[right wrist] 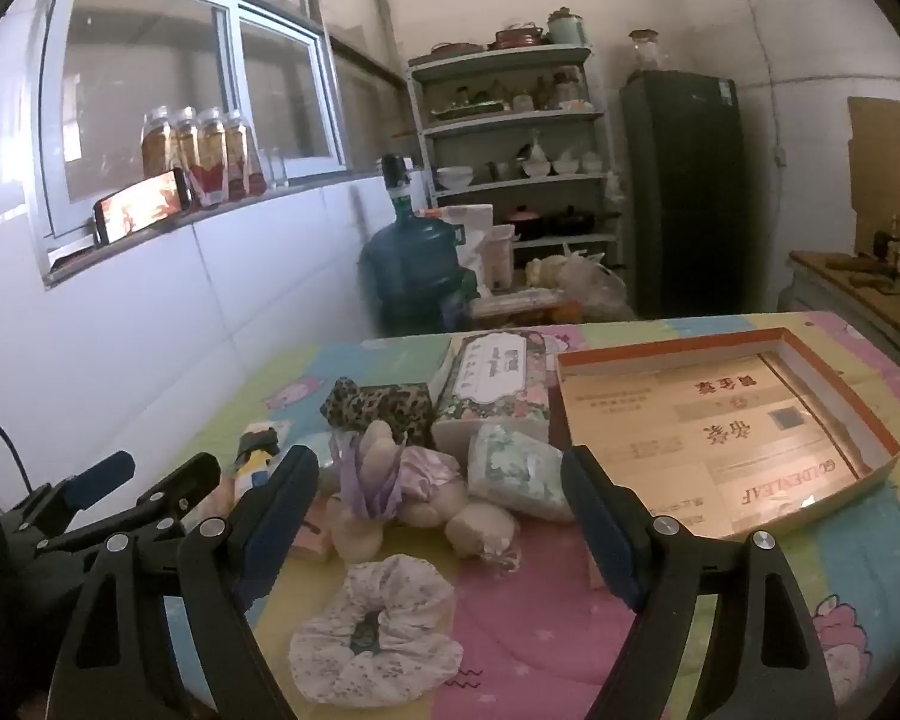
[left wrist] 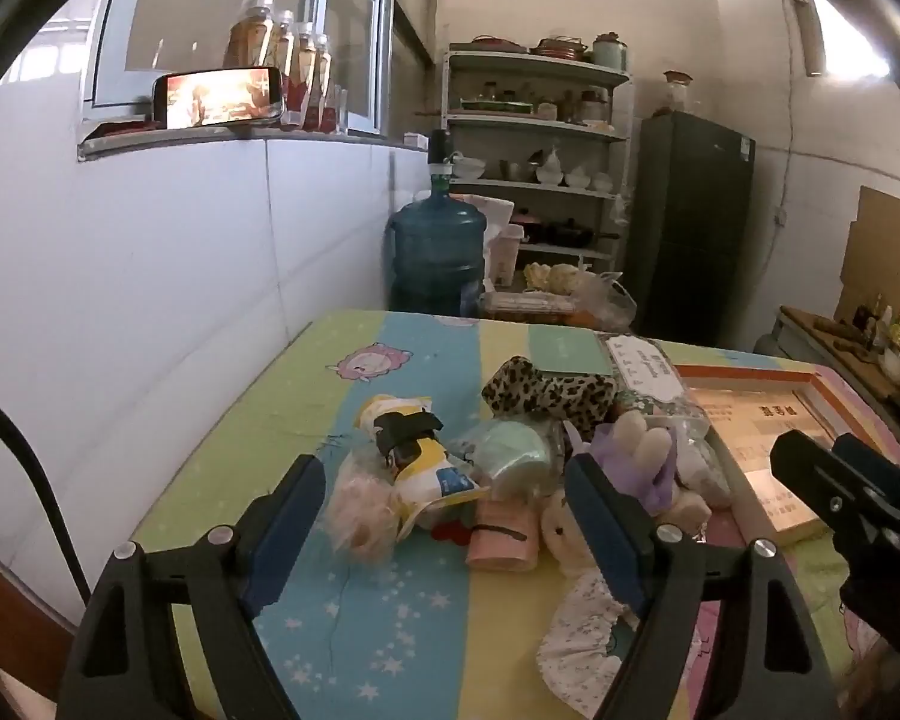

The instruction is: Organize soft objects

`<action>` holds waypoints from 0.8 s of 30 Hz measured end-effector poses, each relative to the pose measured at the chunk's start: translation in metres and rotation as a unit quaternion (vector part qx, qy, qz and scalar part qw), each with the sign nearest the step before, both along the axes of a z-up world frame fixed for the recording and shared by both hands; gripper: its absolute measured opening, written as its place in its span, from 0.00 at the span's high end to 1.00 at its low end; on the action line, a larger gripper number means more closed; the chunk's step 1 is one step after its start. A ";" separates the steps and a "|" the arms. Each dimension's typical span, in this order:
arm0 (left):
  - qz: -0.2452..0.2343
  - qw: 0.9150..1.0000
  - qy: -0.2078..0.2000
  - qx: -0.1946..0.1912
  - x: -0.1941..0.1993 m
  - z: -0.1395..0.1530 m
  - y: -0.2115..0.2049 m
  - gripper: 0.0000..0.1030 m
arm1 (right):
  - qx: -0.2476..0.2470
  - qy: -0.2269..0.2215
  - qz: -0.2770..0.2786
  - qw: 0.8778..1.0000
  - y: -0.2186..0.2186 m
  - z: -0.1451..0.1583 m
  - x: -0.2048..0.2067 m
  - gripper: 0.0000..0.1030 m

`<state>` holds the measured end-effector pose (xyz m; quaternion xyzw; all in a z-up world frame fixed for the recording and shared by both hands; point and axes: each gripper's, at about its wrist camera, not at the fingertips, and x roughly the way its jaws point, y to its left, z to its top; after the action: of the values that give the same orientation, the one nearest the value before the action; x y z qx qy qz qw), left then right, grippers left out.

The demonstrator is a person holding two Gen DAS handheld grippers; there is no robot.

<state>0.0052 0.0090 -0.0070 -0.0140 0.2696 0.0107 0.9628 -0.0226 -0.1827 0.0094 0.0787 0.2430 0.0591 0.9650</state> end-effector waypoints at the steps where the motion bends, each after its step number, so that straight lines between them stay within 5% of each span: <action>1: -0.001 1.000 0.000 0.000 0.000 0.000 0.000 0.20 | 0.000 0.000 0.000 1.000 0.002 -0.002 0.000 0.18; 24: -0.008 1.000 -0.002 0.002 -0.002 0.000 -0.004 0.20 | 0.002 0.003 0.006 1.000 0.003 -0.001 0.000 0.18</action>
<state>0.0028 0.0053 -0.0070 -0.0096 0.2677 0.0034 0.9634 -0.0226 -0.1798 0.0088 0.0795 0.2465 0.0655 0.9636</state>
